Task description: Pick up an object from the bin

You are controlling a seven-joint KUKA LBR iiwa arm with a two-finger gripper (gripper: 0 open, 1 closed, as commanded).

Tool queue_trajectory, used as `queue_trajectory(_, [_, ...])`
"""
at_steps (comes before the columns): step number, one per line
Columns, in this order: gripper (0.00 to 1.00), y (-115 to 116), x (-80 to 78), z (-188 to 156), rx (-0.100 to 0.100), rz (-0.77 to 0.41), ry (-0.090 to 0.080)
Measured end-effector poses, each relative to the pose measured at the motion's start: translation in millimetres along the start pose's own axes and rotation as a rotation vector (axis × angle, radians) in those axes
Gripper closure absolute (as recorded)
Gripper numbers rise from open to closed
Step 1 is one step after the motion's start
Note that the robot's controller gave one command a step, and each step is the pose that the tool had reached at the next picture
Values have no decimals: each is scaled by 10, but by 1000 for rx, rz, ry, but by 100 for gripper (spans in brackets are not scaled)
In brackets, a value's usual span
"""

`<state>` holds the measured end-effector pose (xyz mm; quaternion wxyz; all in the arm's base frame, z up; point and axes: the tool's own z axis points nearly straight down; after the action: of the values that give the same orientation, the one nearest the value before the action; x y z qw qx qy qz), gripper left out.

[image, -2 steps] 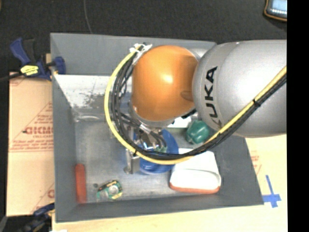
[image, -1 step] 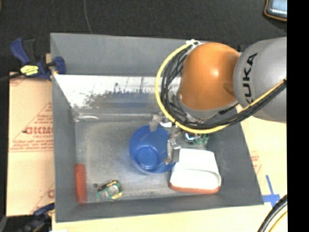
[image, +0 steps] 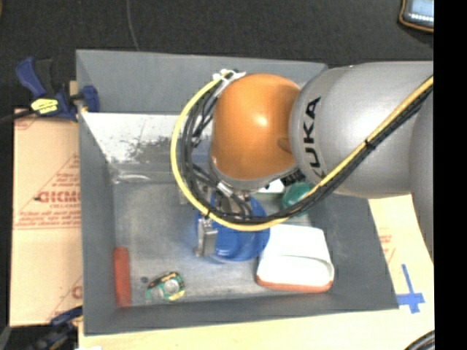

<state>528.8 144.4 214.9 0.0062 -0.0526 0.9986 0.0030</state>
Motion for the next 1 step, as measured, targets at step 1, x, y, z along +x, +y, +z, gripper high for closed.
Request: queue_trajectory(1, [0, -950, -49, 297, 7, 127, 9])
